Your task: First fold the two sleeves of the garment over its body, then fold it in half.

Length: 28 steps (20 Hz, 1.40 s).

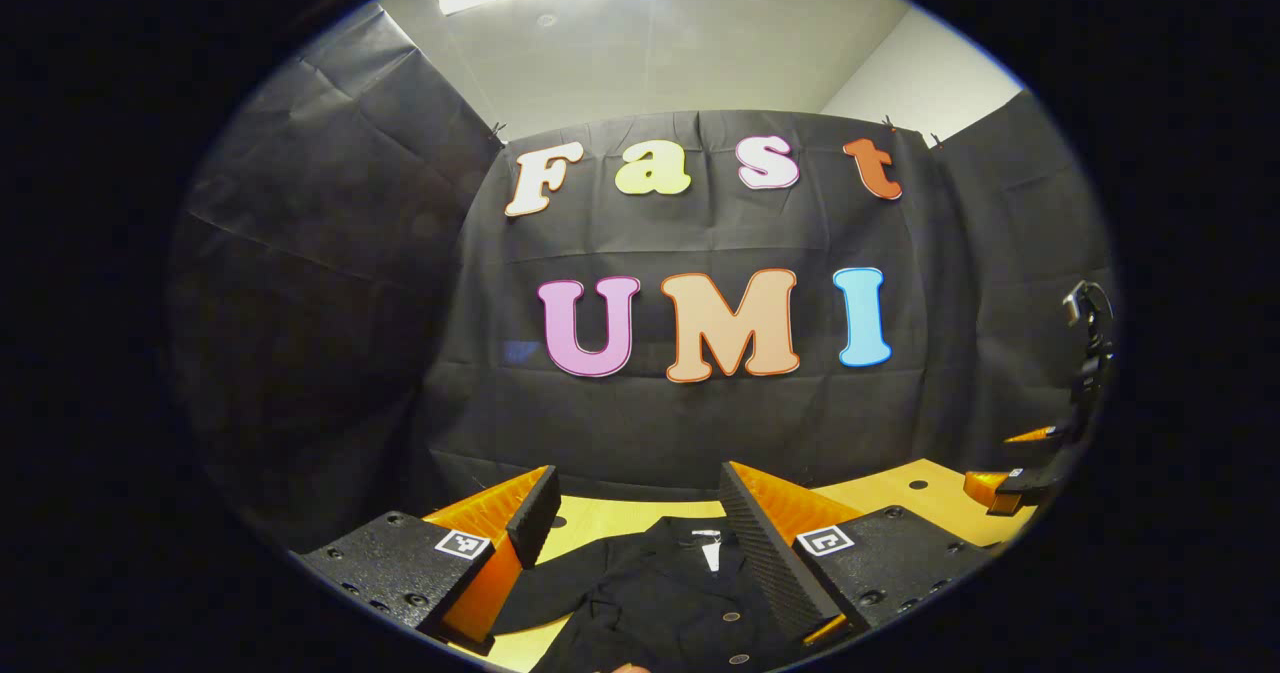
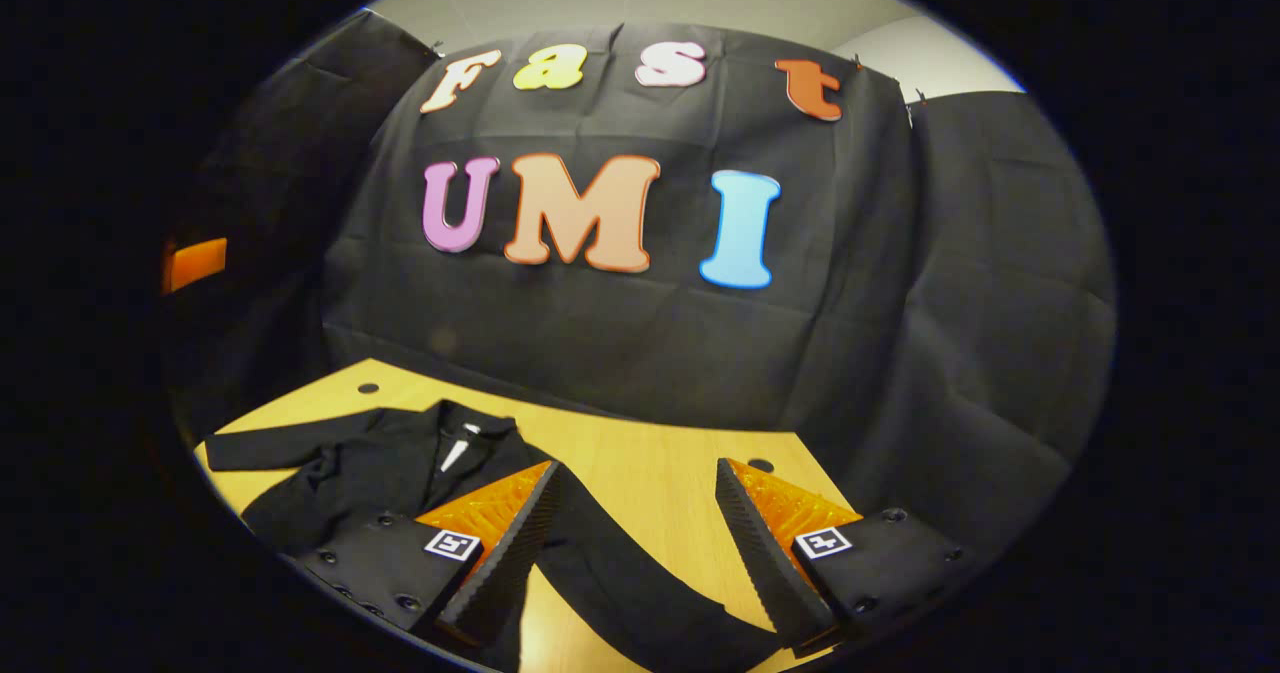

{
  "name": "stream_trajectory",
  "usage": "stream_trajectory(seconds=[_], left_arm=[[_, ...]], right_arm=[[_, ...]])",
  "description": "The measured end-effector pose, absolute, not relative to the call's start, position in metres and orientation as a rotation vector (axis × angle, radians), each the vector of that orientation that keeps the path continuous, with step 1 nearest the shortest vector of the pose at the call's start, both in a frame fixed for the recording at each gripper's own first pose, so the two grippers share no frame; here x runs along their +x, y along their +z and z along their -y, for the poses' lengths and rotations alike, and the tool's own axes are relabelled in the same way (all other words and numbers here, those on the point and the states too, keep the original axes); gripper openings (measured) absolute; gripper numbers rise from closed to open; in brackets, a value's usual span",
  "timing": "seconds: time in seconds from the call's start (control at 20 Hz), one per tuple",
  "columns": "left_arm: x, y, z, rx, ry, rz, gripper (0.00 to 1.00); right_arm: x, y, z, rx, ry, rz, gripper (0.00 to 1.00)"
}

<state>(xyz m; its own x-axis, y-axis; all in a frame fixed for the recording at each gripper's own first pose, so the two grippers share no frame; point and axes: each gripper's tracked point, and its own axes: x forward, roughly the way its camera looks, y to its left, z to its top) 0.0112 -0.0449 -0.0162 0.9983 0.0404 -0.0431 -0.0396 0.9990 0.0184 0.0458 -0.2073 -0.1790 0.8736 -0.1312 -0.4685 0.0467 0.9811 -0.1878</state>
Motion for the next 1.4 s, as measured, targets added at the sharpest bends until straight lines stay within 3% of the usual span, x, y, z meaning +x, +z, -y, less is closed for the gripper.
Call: stream_trajectory(seconds=[0.4, 0.8, 1.25, 1.35, 1.4], left_arm=[[0.014, -0.021, 0.069, 0.024, 0.042, -0.055, 0.97], [0.01, -0.032, 0.099, 0.026, 0.055, -0.071, 0.97], [0.005, -0.034, 0.128, 0.031, 0.087, -0.066, 0.97], [0.003, -0.036, 0.127, 0.032, 0.099, -0.073, 0.95], [0.001, -0.035, 0.126, 0.032, 0.105, -0.07, 0.97]], right_arm=[[0.015, -0.255, 0.27, -0.181, -0.128, -0.709, 1.0], [-0.031, -0.339, 0.308, -0.151, -0.112, -1.041, 0.99], [-0.033, -0.34, 0.303, -0.145, -0.021, -1.239, 1.0], [-0.035, -0.341, 0.293, -0.08, 0.01, -1.246, 0.95], [-0.031, -0.342, 0.289, -0.05, 0.002, -1.231, 0.87]])
